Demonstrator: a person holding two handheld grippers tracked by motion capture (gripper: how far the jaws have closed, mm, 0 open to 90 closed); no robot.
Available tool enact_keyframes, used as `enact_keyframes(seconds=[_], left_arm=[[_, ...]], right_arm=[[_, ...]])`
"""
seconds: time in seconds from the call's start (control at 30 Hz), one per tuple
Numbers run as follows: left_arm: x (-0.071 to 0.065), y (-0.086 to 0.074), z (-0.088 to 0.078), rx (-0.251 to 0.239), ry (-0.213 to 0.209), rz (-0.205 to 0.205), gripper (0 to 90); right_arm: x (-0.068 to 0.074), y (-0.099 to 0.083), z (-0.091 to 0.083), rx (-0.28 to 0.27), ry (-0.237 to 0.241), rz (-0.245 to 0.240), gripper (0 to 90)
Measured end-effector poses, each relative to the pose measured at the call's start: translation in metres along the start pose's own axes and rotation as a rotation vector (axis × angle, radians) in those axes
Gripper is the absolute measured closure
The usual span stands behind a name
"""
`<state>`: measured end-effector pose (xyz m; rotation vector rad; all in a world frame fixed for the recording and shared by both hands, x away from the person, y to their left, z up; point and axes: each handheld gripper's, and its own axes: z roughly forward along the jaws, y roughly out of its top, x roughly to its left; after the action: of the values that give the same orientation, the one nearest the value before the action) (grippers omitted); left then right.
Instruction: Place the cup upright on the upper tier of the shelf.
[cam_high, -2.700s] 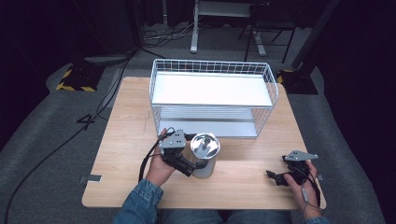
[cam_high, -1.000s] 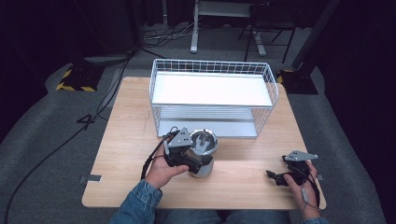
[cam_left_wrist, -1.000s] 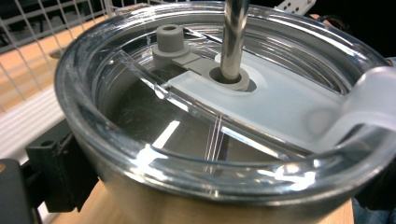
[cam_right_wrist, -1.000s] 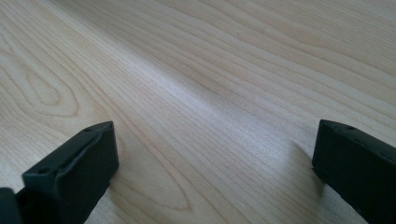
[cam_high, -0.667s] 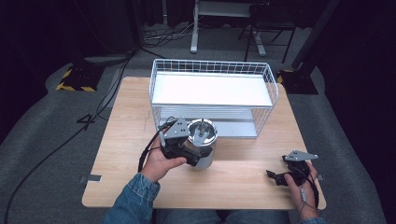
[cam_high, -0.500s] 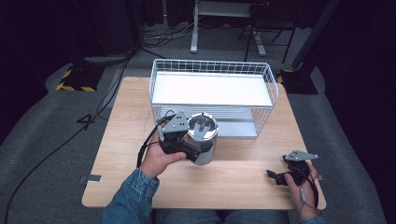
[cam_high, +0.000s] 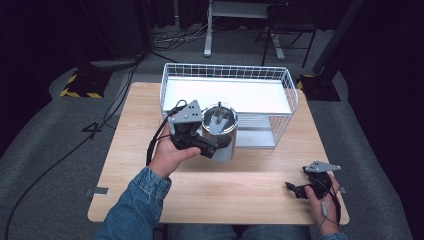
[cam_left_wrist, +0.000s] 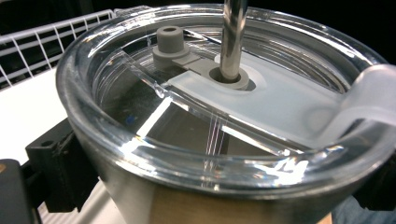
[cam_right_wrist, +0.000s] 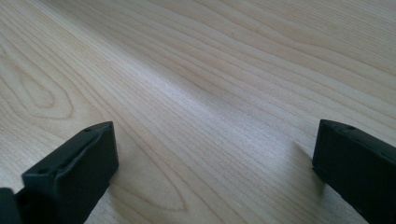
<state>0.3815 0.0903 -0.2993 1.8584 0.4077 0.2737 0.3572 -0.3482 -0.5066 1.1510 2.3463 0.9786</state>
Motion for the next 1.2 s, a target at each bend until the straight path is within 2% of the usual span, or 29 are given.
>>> enact_keyframes(seconds=[0.17,0.37,0.67,0.97,1.2], left_arm=[[0.004,0.015,0.000,-0.006,0.004,0.003,3.5],[0.015,0.033,0.000,-0.031,0.014,-0.015,3.5],[0.025,0.065,-0.001,-0.063,0.038,-0.002,3.6],[0.032,0.090,0.005,-0.087,0.079,0.009,3.5],[0.047,0.104,0.011,-0.107,0.122,-0.008,3.5]], right_arm=[[0.000,0.000,0.000,0.000,0.000,0.000,0.5],[0.000,0.000,0.000,-0.001,-0.002,-0.003,0.6],[0.000,0.000,0.000,0.000,0.000,0.000,0.5],[0.000,0.000,0.000,-0.001,-0.001,-0.002,0.5],[0.000,0.000,0.000,-0.002,-0.002,-0.003,0.5]])
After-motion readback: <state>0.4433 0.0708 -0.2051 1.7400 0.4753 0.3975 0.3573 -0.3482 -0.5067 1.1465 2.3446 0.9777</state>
